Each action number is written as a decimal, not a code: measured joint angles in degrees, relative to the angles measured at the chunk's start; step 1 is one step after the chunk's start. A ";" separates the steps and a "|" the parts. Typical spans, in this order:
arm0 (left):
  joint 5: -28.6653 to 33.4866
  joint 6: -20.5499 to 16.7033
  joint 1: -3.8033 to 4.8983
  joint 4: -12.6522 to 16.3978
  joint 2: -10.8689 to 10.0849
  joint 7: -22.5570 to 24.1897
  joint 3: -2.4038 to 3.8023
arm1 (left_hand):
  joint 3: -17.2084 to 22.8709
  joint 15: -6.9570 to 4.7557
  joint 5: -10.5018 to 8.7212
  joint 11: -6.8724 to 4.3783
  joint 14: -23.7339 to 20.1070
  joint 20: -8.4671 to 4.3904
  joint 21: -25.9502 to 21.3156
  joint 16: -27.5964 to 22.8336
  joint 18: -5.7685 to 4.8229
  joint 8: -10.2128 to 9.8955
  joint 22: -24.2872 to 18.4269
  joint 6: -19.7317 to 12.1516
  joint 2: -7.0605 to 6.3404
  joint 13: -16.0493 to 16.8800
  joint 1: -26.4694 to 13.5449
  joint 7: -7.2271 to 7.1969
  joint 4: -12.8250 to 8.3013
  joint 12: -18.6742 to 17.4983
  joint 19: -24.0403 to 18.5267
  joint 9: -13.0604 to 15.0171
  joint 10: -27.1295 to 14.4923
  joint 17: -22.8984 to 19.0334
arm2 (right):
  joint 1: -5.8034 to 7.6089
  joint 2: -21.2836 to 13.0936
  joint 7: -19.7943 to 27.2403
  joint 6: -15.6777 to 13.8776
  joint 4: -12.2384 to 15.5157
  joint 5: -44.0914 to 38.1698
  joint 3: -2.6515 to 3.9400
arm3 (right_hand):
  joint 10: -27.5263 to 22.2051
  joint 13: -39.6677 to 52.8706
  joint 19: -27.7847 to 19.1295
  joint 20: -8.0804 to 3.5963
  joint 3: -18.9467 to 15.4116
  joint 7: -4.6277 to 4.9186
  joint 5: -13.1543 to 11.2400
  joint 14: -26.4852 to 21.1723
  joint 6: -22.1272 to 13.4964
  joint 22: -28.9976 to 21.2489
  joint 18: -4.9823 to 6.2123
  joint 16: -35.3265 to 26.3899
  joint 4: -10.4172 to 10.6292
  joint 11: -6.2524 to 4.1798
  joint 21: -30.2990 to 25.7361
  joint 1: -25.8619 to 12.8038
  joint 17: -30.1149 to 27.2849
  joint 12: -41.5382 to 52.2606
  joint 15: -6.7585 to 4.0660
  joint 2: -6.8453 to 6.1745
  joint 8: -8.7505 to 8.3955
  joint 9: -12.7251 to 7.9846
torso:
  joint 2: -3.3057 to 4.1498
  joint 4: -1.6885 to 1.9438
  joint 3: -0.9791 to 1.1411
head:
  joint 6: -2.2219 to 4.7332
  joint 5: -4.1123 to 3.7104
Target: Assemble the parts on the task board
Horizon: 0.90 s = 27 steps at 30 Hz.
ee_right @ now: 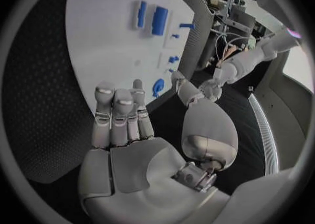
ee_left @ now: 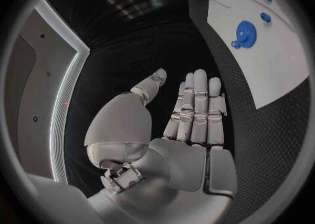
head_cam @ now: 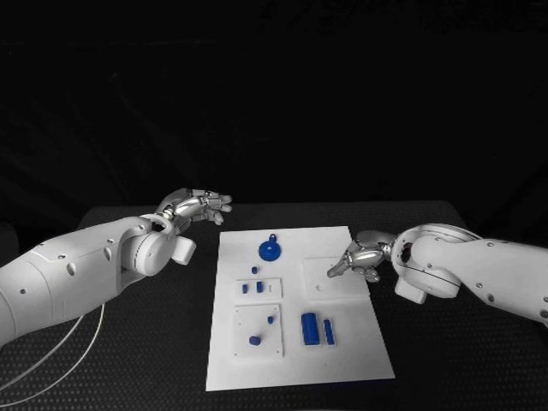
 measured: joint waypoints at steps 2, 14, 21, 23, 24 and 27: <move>0.34 0.00 0.05 -0.10 -0.36 0.07 0.00 | 0.00 0.00 0.00 0.00 0.00 0.00 0.00 0.00 -0.01 0.00 0.04 0.00 0.00 0.00 0.00 0.00 0.00 0.00 0.00 0.00 0.00 0.03 | 0.10 2.11 4.06 -1.09 -3.84 3.42 0.33 | -0.35 -0.17 -0.47 0.02 -0.56 0.25 1.93 -0.27 -0.27 -0.01 -0.06 -0.46 -0.56 0.02 -0.32 0.57 -0.16 0.00 0.17 1.56 0.00 0.21 | -0.20 -0.21 -0.15 | 1.32 0.18; 2.27 0.00 2.90 -4.54 0.75 1.46 0.08 | 0.59 4.15 0.00 0.82 -5.76 3.61 -4.64 -9.67 0.02 0.23 -0.50 -0.69 0.00 -0.27 0.00 0.14 -0.27 -0.18 -4.52 -0.22 -1.52 -3.00 | 0.23 14.18 24.45 -5.28 -27.17 23.09 5.15 | -15.01 -20.30 -23.73 7.36 -3.25 4.51 6.30 -20.36 -5.35 -8.41 -1.79 -23.19 -1.41 5.53 -21.06 6.85 -14.39 -21.98 8.51 8.11 -0.93 0.43 | -1.77 -0.54 -0.26 | 7.78 1.07; 3.28 0.02 2.93 -6.21 2.12 2.37 0.03 | 0.73 6.48 0.00 1.16 -10.63 6.18 -8.34 -17.47 0.02 -0.28 -1.45 -3.05 0.00 -2.26 0.00 -0.53 -0.41 -0.87 -8.55 -0.82 -6.75 -4.86 | -0.03 16.46 29.23 -5.39 -32.05 29.18 5.84 | -13.72 -43.11 -33.67 12.17 -3.88 3.93 6.53 -26.69 -8.76 -16.63 -4.47 -42.36 -1.94 8.55 -33.75 9.08 -29.44 -40.44 14.66 9.44 -1.74 -2.33 | -2.71 -0.07 0.02 | 9.09 1.11; 3.35 0.01 2.92 -6.36 2.19 2.42 0.03 | -2.93 5.67 -0.17 0.10 -17.82 6.08 -12.84 -22.99 0.03 -2.75 -4.59 -9.97 0.42 -3.76 -2.13 -1.85 1.07 -1.44 -14.26 -4.86 -10.10 -7.52 | -0.09 16.49 29.50 -5.39 -32.05 29.54 5.84 | -20.32 -47.55 -38.55 11.20 -8.57 2.53 5.12 -33.10 -15.90 -20.22 -5.27 -46.94 0.46 7.16 -37.74 1.96 -35.01 -44.40 13.87 10.64 -2.85 -7.67 | -2.82 -0.01 0.04 | 9.18 1.15; 3.35 -0.02 2.90 -6.29 2.11 2.40 0.03 | -5.90 4.97 -0.51 -0.61 -22.50 5.96 -15.80 -26.46 0.03 -4.34 -6.89 -14.74 0.91 -4.59 -4.29 -2.80 2.23 -1.88 -17.96 -7.74 -12.13 -9.33 | -0.08 16.47 29.47 -5.40 -32.01 29.54 5.84 | -25.77 -49.52 -42.00 10.11 -11.90 1.47 4.01 -38.00 -20.99 -25.53 -6.45 -49.67 2.24 6.18 -40.21 -3.86 -38.30 -46.51 12.89 11.27 -3.91 -11.35 | -2.82 -0.02 0.04 | 9.17 1.15; 3.35 -0.27 2.66 -5.50 1.73 2.33 0.08 | -14.44 2.79 -1.56 -2.87 -35.93 5.51 -24.13 -36.20 0.03 -8.84 -14.64 -28.24 2.74 -6.92 -22.81 -5.50 5.58 -2.99 -28.49 -15.97 -27.11 -14.54 | -0.16 16.12 29.39 -5.72 -31.14 29.58 5.85 | -40.26 -54.27 -51.14 6.84 -20.65 -1.52 1.16 -50.97 -34.57 -43.82 -9.45 -56.66 6.97 3.59 -46.55 -18.76 -46.72 -51.81 10.04 12.83 -6.71 -20.97 | -2.94 -0.10 0.03 | 8.89 1.15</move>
